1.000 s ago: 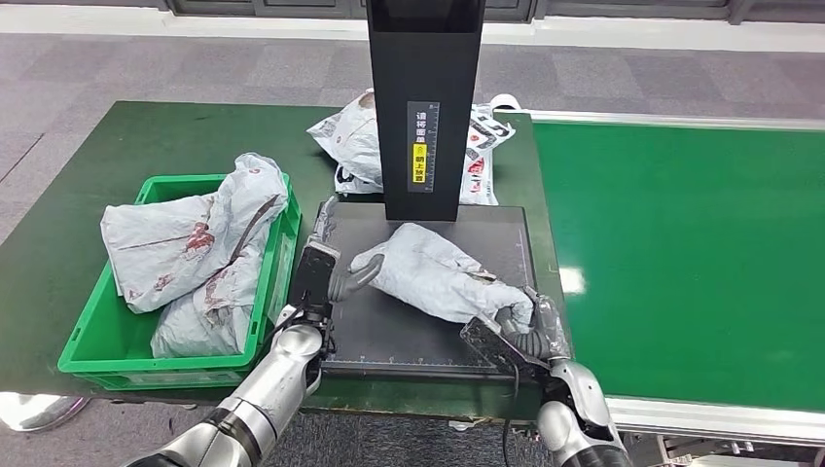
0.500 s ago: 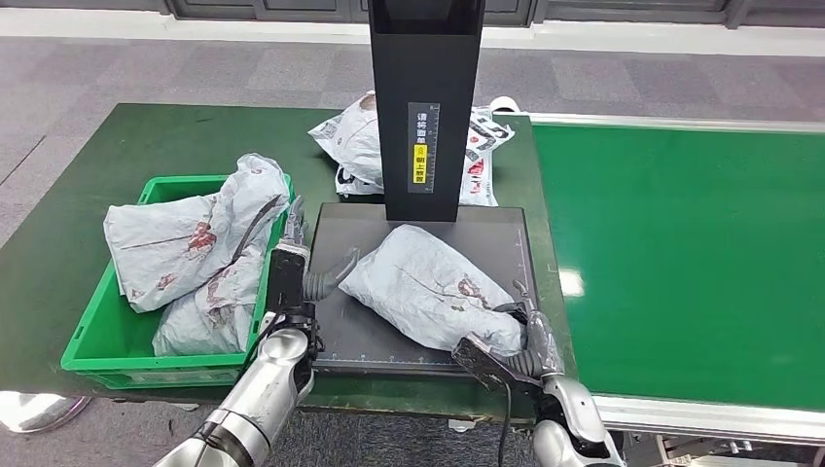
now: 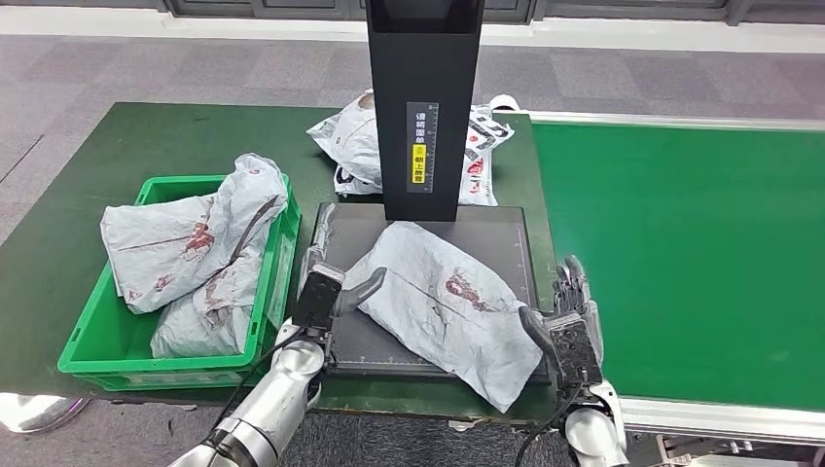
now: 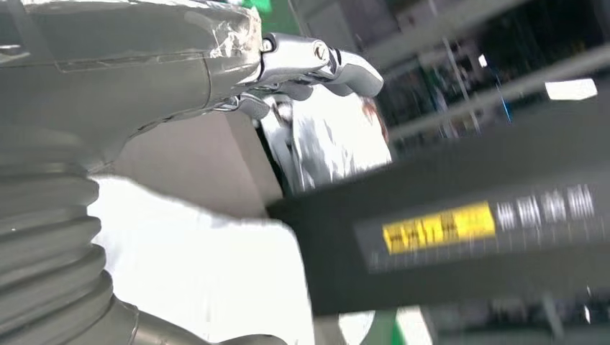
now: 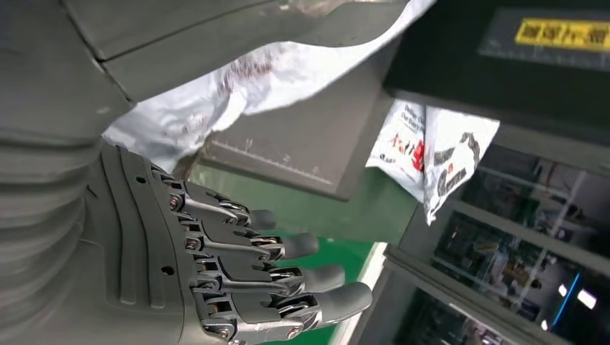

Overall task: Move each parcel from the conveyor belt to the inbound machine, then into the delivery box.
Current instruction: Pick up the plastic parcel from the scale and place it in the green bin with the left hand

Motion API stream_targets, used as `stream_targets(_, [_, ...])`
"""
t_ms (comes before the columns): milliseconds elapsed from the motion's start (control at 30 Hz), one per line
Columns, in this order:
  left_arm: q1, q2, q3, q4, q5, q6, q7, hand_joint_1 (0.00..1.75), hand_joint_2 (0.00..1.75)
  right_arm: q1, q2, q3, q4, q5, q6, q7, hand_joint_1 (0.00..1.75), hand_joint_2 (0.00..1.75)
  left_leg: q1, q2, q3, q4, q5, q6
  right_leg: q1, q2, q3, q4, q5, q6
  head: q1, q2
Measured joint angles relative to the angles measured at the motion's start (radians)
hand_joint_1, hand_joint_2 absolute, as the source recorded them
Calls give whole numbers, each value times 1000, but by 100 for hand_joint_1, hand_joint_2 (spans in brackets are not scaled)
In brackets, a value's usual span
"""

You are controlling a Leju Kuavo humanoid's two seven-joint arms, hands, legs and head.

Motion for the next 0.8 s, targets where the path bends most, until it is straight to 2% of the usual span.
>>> stream_targets(167, [-3, -3, -29, 22, -11, -5, -2, 0, 175, -1, 0, -17, 0, -25, 9, -10, 0, 175, 0, 0, 0, 0, 0, 0, 0, 0, 0, 0, 0, 0, 0, 0])
stream_targets(300, [-10, -3, -55, 38, -56, -45, 4, 0, 175, -6, 0, -27, 0, -96, 23, -37, 0, 175, 0, 0, -1, 0, 0, 0, 0, 0, -1, 0, 0, 0, 0, 0])
stream_targets(633, [-43, 2, -158, 112, -198, -95, 77, 0, 175, -37, 3, -53, 0, -168, 46, -56, 0, 175, 0, 0, -1, 0, 0, 0, 0, 0, -1, 0, 0, 0, 0, 0])
stream_targets(800, [-68, 3, -207, 175, -314, -157, 159, 0, 175, -58, 4, -53, 0, -170, 64, -46, 0, 175, 0, 0, -1, 0, 0, 0, 0, 0, -1, 0, 0, 0, 0, 0])
